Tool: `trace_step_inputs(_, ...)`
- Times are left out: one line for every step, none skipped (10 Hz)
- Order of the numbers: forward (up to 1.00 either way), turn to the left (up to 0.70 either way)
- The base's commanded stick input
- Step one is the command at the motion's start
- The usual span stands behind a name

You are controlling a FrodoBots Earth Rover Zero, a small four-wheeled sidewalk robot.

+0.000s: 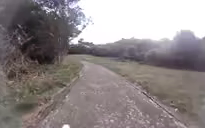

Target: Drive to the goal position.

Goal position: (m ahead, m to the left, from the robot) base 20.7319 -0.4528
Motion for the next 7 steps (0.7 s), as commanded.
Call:
trace_step_inputs(1.00, 0.05)
trace_step_inputs(1.00, 0.05)
trace_step_inputs(1.00, 0.06)
trace_step_inputs(1.00, 0.06)
trace_step_inputs(1.00, 0.06)
trace_step_inputs(1.00, 0.06)
trace_step_inputs(1.00, 0.09)
